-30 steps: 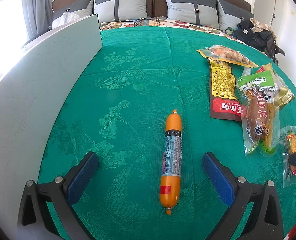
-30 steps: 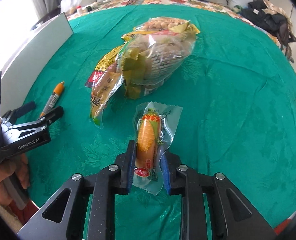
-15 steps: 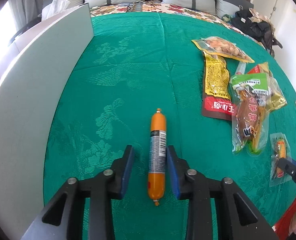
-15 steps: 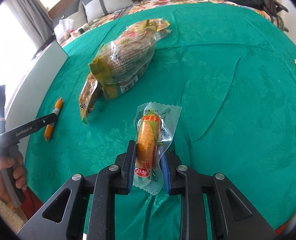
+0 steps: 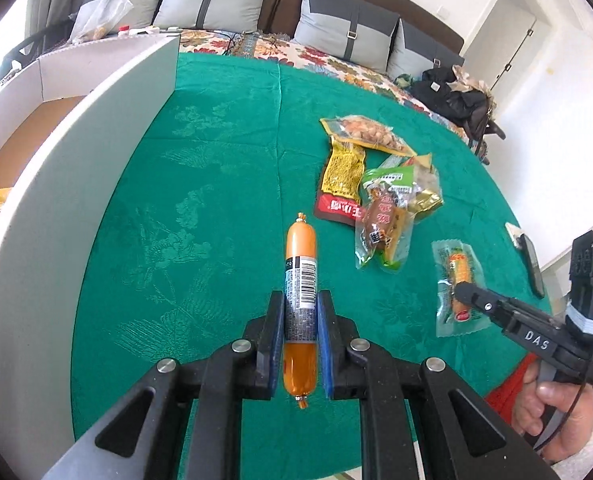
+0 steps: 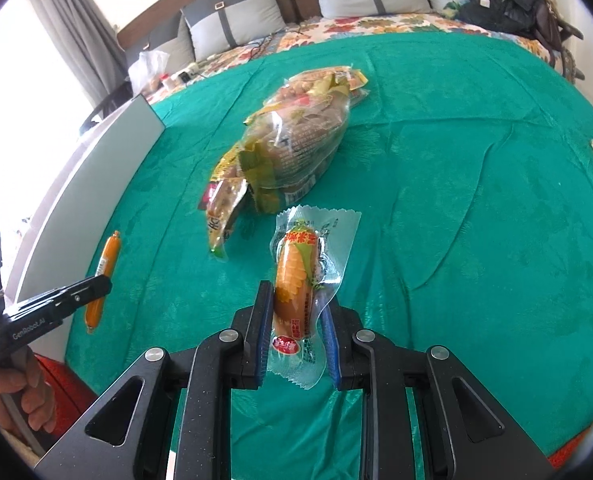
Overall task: Organize snacks
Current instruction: 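Carry the sausage stick and corn pack into the cardboard box and release both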
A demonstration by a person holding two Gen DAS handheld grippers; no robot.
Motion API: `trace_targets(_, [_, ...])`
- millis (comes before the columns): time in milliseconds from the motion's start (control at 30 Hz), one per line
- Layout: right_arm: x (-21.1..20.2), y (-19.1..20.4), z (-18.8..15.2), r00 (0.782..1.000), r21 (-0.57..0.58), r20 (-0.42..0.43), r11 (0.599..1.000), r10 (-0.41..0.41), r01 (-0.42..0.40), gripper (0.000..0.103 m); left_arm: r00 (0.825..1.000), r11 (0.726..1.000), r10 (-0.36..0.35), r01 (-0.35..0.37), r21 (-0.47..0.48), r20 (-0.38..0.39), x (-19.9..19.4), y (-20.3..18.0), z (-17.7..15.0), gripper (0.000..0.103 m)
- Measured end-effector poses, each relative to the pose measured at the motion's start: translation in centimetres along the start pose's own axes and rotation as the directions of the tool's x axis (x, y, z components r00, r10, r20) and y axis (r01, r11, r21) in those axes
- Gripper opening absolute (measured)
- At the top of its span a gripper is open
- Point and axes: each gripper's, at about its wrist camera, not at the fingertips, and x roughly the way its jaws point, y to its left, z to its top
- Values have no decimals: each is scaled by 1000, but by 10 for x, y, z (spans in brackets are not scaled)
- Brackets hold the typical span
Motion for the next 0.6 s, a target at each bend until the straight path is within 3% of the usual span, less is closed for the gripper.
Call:
trace_targets(167, [-11,57,12,996,-93,8,991,94,-93,24,989,998,-49,55,-40,137,-70,12,19,15])
trace_targets(267, [-21,110,31,985,-186,18,969,172,-166,24,976,998,-12,26,-62,219,-117,36,30,15])
trace_targets(400, [-32,196,56,952,-323,6,902,306,-288,24,955,988,125,-94,-124,270,-162,90,44,15])
trace_targets(533, [-23,282,70,911,-407,-55,824,408,-393,24,919,945,303,-255,-206,252,-179,154,45,15])
trace_targets(600, [-11,316,72,908,-443,-76,802,413,-402,24,897,914,382,-332,-234,221,-177,181,40,15])
